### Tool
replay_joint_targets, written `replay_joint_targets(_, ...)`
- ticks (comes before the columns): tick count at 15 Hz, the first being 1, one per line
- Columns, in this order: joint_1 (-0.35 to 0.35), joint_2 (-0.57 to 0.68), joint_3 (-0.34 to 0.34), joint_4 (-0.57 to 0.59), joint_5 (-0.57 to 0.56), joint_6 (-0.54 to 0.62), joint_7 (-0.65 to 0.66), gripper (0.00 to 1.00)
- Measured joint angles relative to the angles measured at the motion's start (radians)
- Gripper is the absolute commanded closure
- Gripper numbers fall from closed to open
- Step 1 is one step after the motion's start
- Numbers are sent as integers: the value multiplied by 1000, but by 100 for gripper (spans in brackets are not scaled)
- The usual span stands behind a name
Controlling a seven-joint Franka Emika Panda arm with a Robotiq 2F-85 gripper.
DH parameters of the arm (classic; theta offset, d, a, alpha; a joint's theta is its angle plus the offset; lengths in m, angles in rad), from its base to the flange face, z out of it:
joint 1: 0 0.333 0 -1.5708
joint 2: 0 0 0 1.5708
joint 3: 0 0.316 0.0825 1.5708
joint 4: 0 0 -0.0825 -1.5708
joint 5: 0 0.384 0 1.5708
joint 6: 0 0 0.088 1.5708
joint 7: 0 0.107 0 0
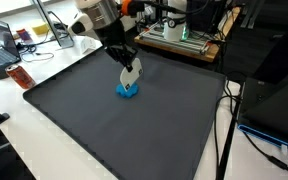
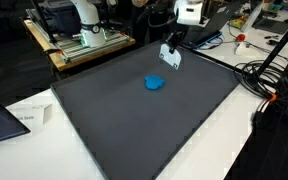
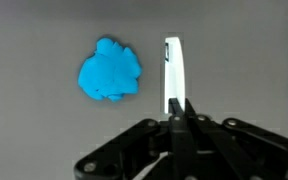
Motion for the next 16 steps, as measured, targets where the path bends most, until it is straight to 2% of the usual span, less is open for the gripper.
replay_joint_targets(10, -45, 50, 32, 0, 150, 0, -142, 99)
replay_joint_targets(16, -99, 84, 55, 0, 225, -21, -286, 99)
